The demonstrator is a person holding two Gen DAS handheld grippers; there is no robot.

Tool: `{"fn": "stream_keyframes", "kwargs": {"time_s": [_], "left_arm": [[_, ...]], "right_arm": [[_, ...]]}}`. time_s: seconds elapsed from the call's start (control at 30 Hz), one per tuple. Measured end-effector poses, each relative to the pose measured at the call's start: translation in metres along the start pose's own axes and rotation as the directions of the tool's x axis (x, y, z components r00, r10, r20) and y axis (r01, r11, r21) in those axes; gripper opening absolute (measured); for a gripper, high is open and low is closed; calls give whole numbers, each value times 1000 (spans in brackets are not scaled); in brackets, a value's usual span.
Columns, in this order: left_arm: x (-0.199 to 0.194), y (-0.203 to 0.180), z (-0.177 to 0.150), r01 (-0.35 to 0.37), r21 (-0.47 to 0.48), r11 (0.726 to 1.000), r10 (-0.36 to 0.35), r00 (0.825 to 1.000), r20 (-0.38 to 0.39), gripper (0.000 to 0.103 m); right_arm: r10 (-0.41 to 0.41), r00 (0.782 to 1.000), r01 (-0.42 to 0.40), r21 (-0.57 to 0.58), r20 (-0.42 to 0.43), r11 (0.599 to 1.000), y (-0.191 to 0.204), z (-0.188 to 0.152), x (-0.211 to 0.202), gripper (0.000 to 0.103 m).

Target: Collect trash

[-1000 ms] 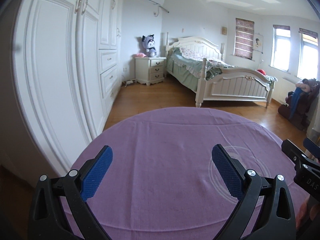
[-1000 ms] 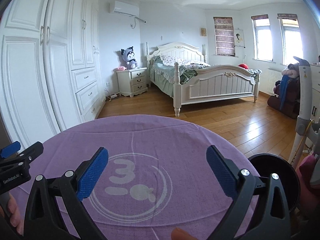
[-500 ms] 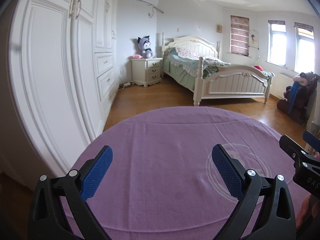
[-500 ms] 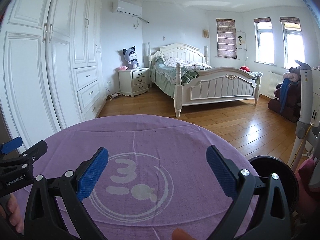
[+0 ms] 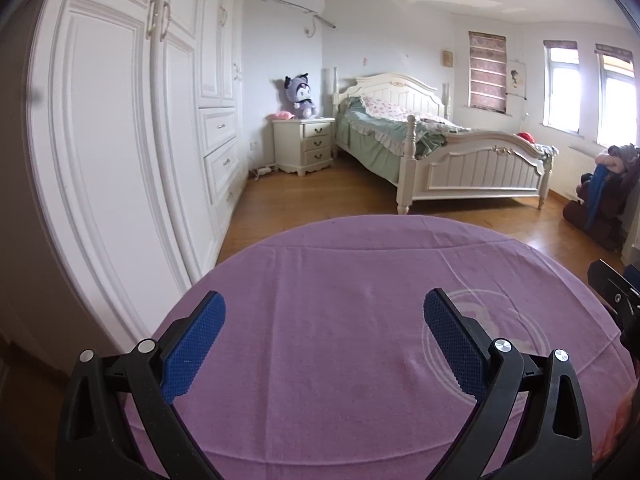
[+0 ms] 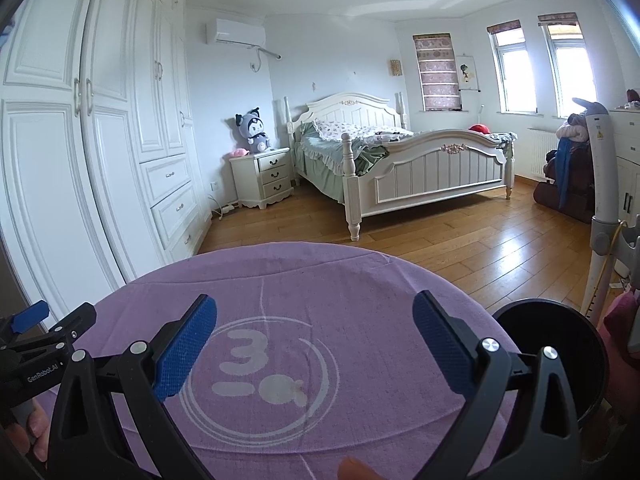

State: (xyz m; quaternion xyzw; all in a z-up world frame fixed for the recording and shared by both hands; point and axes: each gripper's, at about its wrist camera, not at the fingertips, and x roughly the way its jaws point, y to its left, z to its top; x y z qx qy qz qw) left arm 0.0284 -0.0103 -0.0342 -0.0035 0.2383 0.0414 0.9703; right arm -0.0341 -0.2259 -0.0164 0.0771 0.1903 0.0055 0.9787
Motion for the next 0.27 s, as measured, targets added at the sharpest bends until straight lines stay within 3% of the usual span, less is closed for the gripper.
{"fn": "stream_keyframes", "kwargs": {"time_s": [0.27], "left_arm": [[-1,1,0,8,3,1000,-8,1000,1,98]], "right_arm": [[0,1000,1,-19,8,1000,5,-1,-3,97]]}}
